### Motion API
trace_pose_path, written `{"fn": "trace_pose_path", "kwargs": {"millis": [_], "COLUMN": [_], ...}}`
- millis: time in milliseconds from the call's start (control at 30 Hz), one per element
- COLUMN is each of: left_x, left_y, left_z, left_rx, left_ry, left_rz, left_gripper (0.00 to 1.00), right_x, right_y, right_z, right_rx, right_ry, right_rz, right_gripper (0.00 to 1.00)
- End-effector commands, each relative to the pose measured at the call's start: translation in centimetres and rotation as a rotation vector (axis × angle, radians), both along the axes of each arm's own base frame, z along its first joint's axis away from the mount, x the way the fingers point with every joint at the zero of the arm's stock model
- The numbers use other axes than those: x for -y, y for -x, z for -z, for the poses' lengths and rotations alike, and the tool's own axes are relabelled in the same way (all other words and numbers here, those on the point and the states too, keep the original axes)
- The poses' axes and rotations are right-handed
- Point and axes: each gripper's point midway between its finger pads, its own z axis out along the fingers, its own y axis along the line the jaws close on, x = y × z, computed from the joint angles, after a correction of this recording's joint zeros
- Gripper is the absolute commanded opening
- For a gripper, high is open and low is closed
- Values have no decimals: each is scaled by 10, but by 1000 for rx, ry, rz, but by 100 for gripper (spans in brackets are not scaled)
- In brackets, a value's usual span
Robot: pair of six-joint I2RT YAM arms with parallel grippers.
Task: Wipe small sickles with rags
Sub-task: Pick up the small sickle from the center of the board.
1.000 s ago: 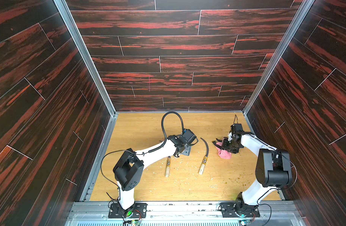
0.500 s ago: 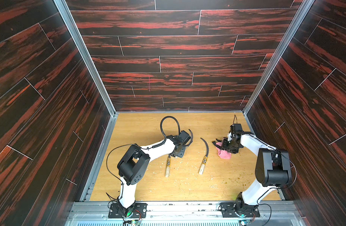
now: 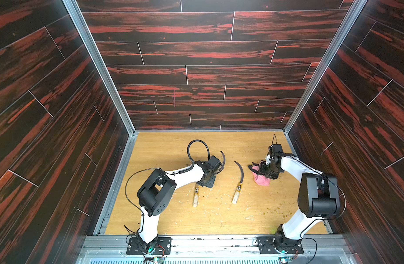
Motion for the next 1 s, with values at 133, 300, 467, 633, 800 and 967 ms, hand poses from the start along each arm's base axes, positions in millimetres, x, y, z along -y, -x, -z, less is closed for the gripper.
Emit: {"fn": "trace_pose_path", "kwargs": {"millis": [133,300,467,633,800,967], "left_x": [-6,-8,-3,-2,-3,-3], "left_y": [1,2,-2,0,5,15], "left_z": [9,12,12,14,12,6], "left_rx": [-26,-34,-18,-24,-36,-34], "left_ry": [-13,-16,10,20,20,43], "left_rz": [-3,-2,2,13,41,81], "left_gripper": [43,39,32,24,18,15], "right_x": [-5,-5,-6,-5,-7,-14], "right_y": [1,0,1,1,-2,-7], "right_z": [8,6,9,11,7,-1], "right_rx": [-41,-35,-42,-45,-29,2], "right_ry": [-3,-1,-1,-1,-12,-47], "right_rz": [-15,-14,-16,-10,-10,-23], "right_gripper": [53,53,52,40,14,2]}}
